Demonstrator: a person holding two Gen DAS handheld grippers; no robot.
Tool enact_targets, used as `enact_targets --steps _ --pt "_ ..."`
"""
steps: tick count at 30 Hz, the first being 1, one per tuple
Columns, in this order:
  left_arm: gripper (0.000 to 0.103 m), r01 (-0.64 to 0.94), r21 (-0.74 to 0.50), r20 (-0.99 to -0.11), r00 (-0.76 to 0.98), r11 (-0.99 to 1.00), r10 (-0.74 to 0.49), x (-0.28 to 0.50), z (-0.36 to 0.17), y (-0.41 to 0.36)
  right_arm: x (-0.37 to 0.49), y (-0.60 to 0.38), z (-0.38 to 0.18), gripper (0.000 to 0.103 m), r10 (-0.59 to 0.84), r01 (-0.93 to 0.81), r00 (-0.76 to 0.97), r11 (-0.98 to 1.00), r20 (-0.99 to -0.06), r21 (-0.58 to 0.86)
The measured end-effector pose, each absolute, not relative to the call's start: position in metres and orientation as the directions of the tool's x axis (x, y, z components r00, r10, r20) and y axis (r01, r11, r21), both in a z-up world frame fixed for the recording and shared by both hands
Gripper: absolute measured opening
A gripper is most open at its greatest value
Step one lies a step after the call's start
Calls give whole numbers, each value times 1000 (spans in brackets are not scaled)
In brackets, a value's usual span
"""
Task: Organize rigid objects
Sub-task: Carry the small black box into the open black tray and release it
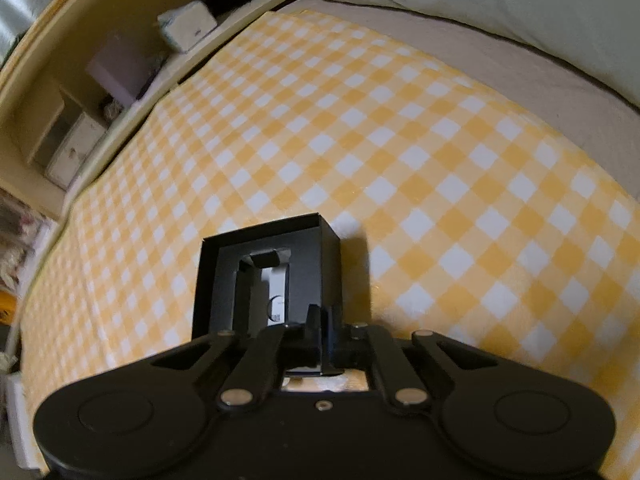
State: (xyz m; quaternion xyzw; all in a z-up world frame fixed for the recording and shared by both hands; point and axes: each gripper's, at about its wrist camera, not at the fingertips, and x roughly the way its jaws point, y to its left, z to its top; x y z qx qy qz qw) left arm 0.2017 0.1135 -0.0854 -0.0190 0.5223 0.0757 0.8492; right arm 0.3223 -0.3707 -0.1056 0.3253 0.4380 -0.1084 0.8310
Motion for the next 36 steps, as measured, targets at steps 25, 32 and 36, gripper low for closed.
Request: enact_targets --steps 25,32,36 --pt "2 -102 30 -885 459 994 74 194 -81 108 274 -148 -61 4 513 -109 519 833 -683 543" --pt "2 -98 17 -884 463 995 60 192 -82 110 279 -92 -94 4 466 -138 441 880 -767 455" --pt "2 -98 15 -885 462 995 59 192 -82 110 279 -71 -110 4 438 -141 427 897 -792 420"
